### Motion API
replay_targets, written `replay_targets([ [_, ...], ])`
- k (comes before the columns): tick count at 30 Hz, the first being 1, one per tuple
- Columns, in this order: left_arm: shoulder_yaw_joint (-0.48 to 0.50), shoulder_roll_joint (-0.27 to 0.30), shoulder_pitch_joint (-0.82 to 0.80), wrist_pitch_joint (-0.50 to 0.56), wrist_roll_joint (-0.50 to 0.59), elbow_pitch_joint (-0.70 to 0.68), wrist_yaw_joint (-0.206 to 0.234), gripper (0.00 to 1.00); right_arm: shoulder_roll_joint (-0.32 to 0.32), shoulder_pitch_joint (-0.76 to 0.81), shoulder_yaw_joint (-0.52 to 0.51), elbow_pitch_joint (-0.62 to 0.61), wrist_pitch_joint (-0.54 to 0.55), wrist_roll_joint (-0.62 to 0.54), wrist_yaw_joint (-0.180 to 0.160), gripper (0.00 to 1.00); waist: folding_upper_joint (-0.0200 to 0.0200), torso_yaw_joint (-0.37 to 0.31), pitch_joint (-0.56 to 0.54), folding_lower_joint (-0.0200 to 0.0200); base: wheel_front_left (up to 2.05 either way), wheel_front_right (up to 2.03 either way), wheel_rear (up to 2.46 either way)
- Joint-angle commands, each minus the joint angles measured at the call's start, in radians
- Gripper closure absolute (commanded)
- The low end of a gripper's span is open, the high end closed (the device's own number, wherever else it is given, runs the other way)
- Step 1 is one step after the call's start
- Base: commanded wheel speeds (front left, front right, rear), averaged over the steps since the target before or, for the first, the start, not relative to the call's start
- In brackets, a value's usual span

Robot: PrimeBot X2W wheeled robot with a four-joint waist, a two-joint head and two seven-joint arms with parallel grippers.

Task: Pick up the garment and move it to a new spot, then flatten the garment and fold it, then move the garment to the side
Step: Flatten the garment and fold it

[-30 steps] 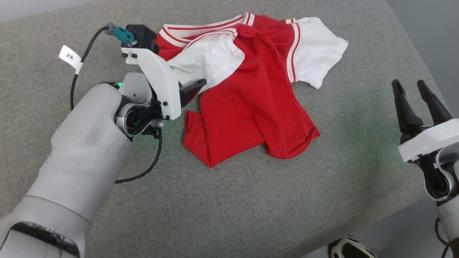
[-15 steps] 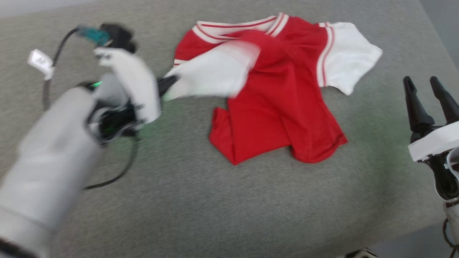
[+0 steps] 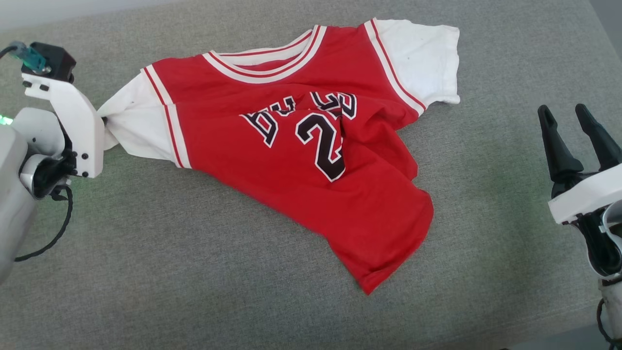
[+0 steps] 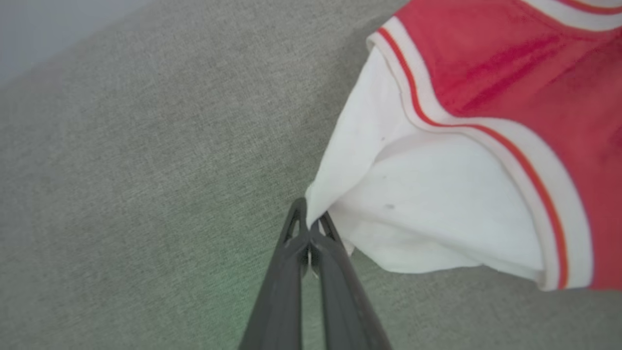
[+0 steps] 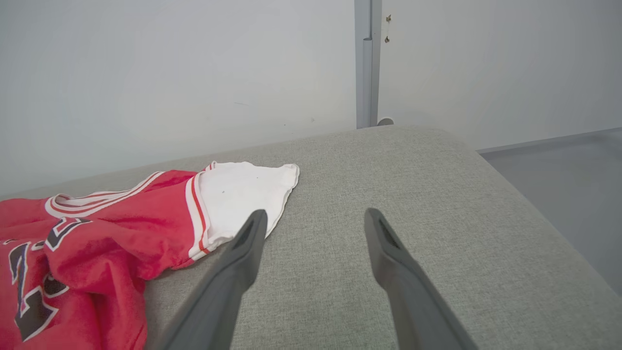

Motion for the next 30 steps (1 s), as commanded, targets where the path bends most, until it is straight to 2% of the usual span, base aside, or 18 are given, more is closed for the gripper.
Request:
replay_targets([
  [1, 0.001, -0.006, 0.004, -0.017, 0.012, 0.023, 0.008, 1.00, 0.002, 0.018, -0.006, -0.013, 0.009, -0.009, 0.000, 0.00, 0.0000, -0.001, -0.001, 0.0000, 0.00, 0.00, 0.00],
  [3, 0.004, -0.021, 0.019, -0.040, 0.006, 0.049, 0.011, 1.00, 0.001, 0.023, -0.014, -0.022, 0.019, -0.014, 0.000, 0.00, 0.0000, 0.000, -0.003, 0.0000, 0.00, 0.00, 0.00],
  [4, 0.008, -0.028, 0.024, -0.054, 0.001, 0.063, 0.012, 0.79, -0.001, 0.027, -0.016, -0.027, 0.025, -0.017, 0.000, 0.00, 0.0000, 0.000, -0.005, 0.0000, 0.00, 0.00, 0.00],
  [5, 0.009, -0.034, 0.026, -0.072, 0.001, 0.071, 0.011, 0.47, -0.004, 0.032, -0.014, -0.035, 0.031, -0.020, 0.000, 0.00, 0.0000, 0.002, -0.007, 0.0000, 0.00, 0.00, 0.00],
  [6, 0.010, -0.038, 0.029, -0.093, 0.006, 0.081, 0.012, 0.06, -0.007, 0.035, -0.002, -0.047, 0.033, -0.024, 0.000, 0.00, 0.0000, 0.003, -0.010, 0.0000, 0.00, 0.00, 0.00],
  [7, 0.013, -0.044, 0.035, -0.117, 0.010, 0.088, 0.014, 0.00, -0.012, 0.038, 0.012, -0.057, 0.038, -0.026, 0.000, 0.00, 0.0000, 0.007, -0.014, 0.0000, 0.00, 0.00, 0.00],
  [11, 0.041, -0.093, 0.074, -0.249, -0.008, 0.099, 0.030, 0.00, -0.030, 0.051, 0.027, -0.067, 0.065, -0.024, 0.000, 0.00, 0.0000, 0.044, -0.037, 0.0000, 0.00, 0.00, 0.00],
  [15, 0.062, -0.153, 0.121, -0.412, -0.009, 0.079, 0.050, 0.00, -0.063, 0.031, 0.027, -0.049, 0.095, -0.055, 0.000, 0.00, 0.0000, 0.112, -0.058, 0.0000, 0.00, 0.00, 0.00],
  [19, 0.077, -0.231, 0.200, -0.586, -0.006, 0.055, 0.089, 0.00, -0.098, -0.017, 0.071, -0.019, 0.136, -0.057, 0.000, 0.00, 0.0000, 0.184, -0.065, 0.0000, 0.00, 0.00, 0.00],
  [20, 0.073, -0.263, 0.230, -0.663, 0.022, 0.043, 0.118, 0.00, -0.124, -0.048, 0.096, 0.013, 0.160, -0.054, 0.000, 0.00, 0.0000, 0.222, -0.064, 0.0000, 0.00, 0.00, 0.00],
  [23, 0.088, -0.318, 0.276, -0.707, 0.066, 0.003, 0.162, 0.00, -0.180, -0.106, 0.133, 0.075, 0.193, -0.049, 0.000, 0.00, 0.0000, 0.285, -0.053, 0.0000, 0.00, 0.00, 0.00],
  [24, 0.088, -0.318, 0.276, -0.707, 0.066, 0.003, 0.162, 0.00, -0.180, -0.106, 0.133, 0.075, 0.193, -0.049, 0.000, 0.00, 0.0000, 0.285, -0.053, 0.0000, 0.00, 0.00, 0.00],
  [28, 0.230, -0.351, 0.373, -0.710, 0.216, -0.190, 0.230, 0.00, -0.259, -0.204, 0.189, 0.170, 0.242, -0.033, 0.000, 0.00, 0.0000, 0.358, -0.021, 0.0000, 0.00, 0.00, 0.00],
  [30, 0.305, -0.371, 0.445, -0.710, 0.297, -0.298, 0.245, 0.00, -0.299, -0.258, 0.215, 0.216, 0.274, -0.026, 0.000, 0.00, 0.0000, 0.387, 0.000, 0.0000, 0.00, 0.00, 0.00],
])
